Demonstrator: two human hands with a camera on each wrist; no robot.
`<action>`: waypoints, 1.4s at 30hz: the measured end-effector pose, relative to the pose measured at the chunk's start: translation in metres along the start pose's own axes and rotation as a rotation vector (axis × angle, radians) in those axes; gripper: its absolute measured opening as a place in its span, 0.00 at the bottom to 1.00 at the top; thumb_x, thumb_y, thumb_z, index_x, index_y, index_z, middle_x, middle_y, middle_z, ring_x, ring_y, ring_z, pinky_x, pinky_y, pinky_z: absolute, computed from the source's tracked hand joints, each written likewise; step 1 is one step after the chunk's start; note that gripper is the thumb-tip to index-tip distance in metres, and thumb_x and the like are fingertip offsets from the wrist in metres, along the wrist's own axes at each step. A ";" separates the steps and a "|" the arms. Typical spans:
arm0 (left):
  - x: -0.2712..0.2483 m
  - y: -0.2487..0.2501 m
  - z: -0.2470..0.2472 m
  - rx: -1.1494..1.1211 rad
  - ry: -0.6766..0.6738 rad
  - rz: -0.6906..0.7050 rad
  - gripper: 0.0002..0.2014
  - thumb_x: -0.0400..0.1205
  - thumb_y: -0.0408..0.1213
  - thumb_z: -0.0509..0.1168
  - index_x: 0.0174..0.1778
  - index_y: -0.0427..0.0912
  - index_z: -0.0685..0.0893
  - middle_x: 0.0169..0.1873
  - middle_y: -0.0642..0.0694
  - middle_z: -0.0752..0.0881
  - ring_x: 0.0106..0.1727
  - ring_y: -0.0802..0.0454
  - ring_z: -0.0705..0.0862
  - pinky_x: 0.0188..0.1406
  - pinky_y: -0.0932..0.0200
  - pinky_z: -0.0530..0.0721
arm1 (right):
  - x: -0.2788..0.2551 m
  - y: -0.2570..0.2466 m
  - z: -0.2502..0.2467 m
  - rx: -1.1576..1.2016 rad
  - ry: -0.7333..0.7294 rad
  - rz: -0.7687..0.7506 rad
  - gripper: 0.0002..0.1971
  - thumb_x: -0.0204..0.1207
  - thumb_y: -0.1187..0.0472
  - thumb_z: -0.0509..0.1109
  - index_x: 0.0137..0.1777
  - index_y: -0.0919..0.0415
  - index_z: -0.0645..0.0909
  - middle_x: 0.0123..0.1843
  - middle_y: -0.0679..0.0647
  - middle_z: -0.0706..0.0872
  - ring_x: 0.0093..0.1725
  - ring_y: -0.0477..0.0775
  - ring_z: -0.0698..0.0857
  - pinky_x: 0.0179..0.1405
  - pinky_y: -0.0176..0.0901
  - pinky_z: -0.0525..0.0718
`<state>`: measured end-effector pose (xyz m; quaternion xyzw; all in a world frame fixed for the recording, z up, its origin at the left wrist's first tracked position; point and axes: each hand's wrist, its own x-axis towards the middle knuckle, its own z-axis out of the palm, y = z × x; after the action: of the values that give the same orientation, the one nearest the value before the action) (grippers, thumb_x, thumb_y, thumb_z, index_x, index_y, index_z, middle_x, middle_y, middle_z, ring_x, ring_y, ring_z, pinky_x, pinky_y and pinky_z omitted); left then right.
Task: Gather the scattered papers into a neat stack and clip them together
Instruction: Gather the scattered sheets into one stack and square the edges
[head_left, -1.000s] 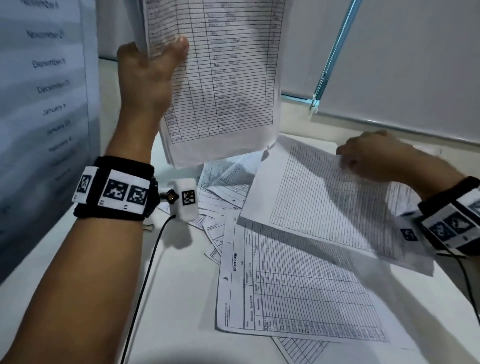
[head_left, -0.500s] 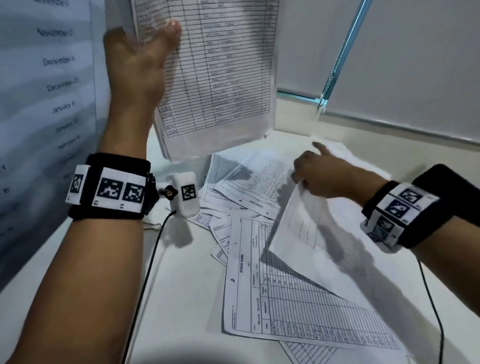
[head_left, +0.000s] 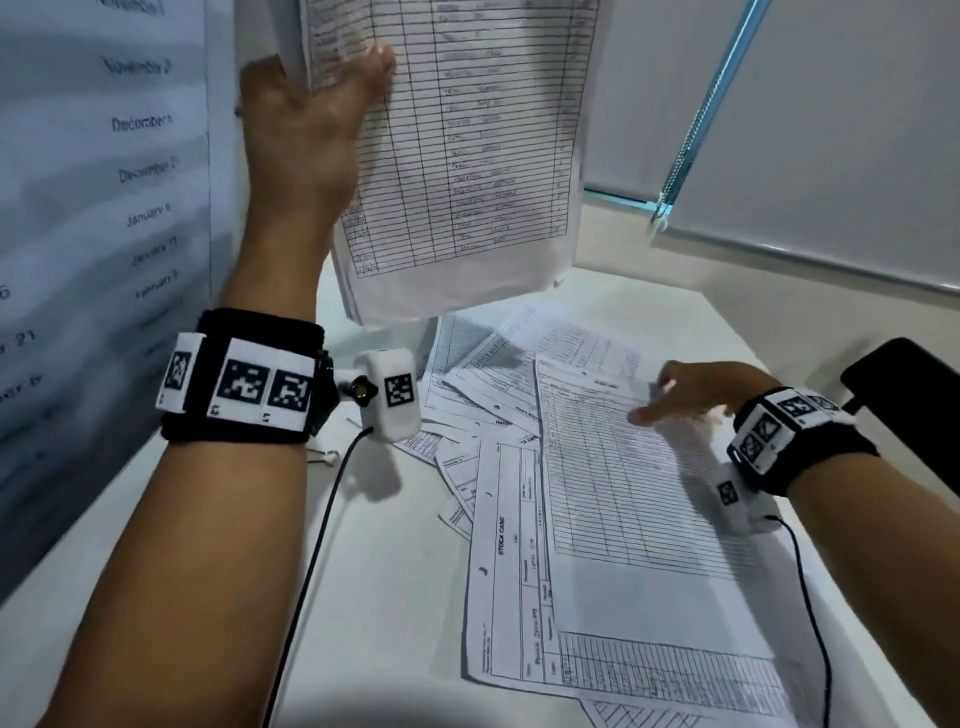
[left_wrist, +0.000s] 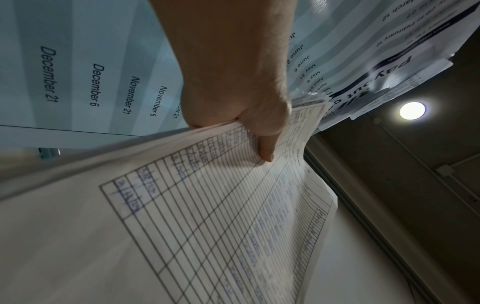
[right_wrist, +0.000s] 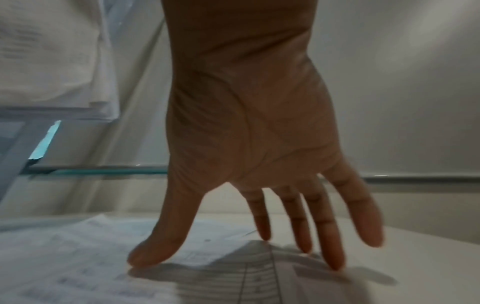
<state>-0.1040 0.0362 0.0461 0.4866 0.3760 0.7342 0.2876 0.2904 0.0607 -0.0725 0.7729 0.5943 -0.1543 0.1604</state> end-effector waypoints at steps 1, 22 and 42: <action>0.000 0.000 0.000 0.000 -0.001 -0.003 0.15 0.83 0.44 0.74 0.43 0.56 0.72 0.42 0.64 0.86 0.39 0.83 0.85 0.42 0.82 0.79 | 0.005 0.014 0.003 0.050 0.011 0.041 0.49 0.52 0.16 0.73 0.55 0.62 0.89 0.51 0.62 0.93 0.53 0.63 0.91 0.56 0.50 0.84; 0.007 -0.004 -0.006 0.024 0.032 0.027 0.14 0.82 0.49 0.74 0.45 0.59 0.72 0.53 0.53 0.85 0.55 0.63 0.87 0.53 0.71 0.86 | -0.034 0.001 -0.048 0.087 0.294 -0.248 0.15 0.90 0.66 0.55 0.65 0.56 0.82 0.60 0.55 0.87 0.59 0.60 0.83 0.58 0.52 0.79; 0.021 -0.015 -0.008 0.029 0.049 0.069 0.14 0.79 0.48 0.76 0.45 0.57 0.74 0.51 0.54 0.86 0.55 0.62 0.87 0.53 0.65 0.87 | -0.016 -0.203 -0.006 -0.917 0.451 -1.051 0.13 0.79 0.60 0.69 0.56 0.40 0.87 0.75 0.44 0.80 0.74 0.53 0.78 0.72 0.55 0.74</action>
<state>-0.1180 0.0588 0.0420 0.4851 0.3769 0.7498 0.2457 0.0907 0.0989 -0.0732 0.2540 0.9100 0.2163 0.2463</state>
